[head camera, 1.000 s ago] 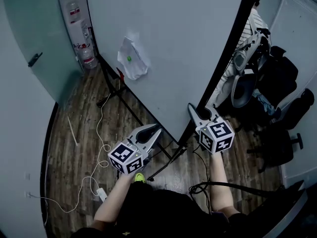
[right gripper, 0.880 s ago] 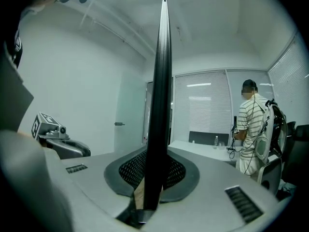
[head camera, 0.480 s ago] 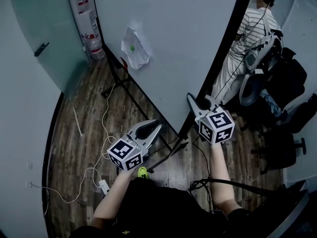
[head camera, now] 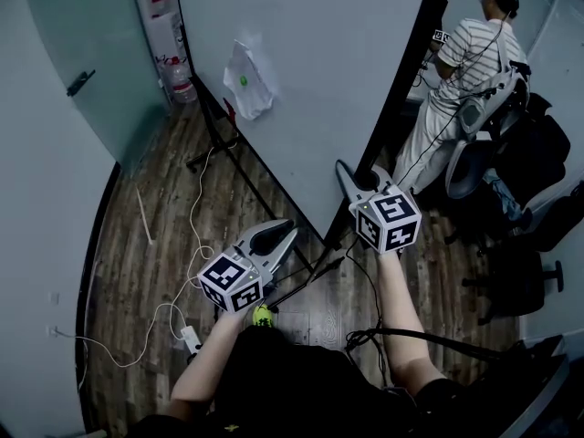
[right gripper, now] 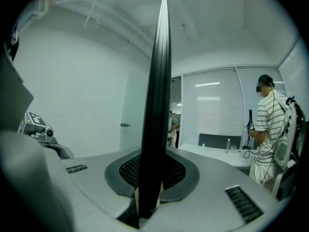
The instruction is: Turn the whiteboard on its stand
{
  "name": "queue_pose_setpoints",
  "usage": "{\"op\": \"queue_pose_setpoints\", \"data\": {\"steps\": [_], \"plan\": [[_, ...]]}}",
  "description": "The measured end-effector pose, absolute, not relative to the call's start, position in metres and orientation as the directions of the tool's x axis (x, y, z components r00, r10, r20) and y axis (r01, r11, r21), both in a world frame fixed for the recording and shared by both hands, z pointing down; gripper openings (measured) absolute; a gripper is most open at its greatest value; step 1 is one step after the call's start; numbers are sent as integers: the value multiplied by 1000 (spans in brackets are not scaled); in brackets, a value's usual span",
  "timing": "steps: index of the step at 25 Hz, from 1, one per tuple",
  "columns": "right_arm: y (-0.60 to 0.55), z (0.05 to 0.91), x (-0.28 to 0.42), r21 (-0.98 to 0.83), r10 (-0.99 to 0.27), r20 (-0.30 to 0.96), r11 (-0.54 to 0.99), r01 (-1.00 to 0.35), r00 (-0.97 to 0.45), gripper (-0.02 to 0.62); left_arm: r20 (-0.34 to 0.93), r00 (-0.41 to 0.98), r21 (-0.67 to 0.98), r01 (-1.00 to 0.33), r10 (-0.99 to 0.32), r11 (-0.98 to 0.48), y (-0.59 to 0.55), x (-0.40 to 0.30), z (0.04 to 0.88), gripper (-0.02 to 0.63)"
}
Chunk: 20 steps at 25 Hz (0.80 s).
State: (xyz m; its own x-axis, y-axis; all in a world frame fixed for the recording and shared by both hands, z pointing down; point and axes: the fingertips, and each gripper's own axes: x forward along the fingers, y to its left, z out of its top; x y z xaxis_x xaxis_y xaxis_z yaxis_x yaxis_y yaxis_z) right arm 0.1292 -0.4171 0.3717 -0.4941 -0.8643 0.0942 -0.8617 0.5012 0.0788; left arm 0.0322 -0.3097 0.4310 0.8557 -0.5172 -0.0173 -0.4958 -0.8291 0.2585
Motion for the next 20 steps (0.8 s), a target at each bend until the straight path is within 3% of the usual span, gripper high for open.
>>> {"op": "queue_pose_setpoints", "data": {"steps": [20], "plan": [[-483, 374, 83, 58, -827, 102, 559, -827, -552, 48, 2, 830, 246, -541, -557, -804, -335, 9, 424, 48]]}}
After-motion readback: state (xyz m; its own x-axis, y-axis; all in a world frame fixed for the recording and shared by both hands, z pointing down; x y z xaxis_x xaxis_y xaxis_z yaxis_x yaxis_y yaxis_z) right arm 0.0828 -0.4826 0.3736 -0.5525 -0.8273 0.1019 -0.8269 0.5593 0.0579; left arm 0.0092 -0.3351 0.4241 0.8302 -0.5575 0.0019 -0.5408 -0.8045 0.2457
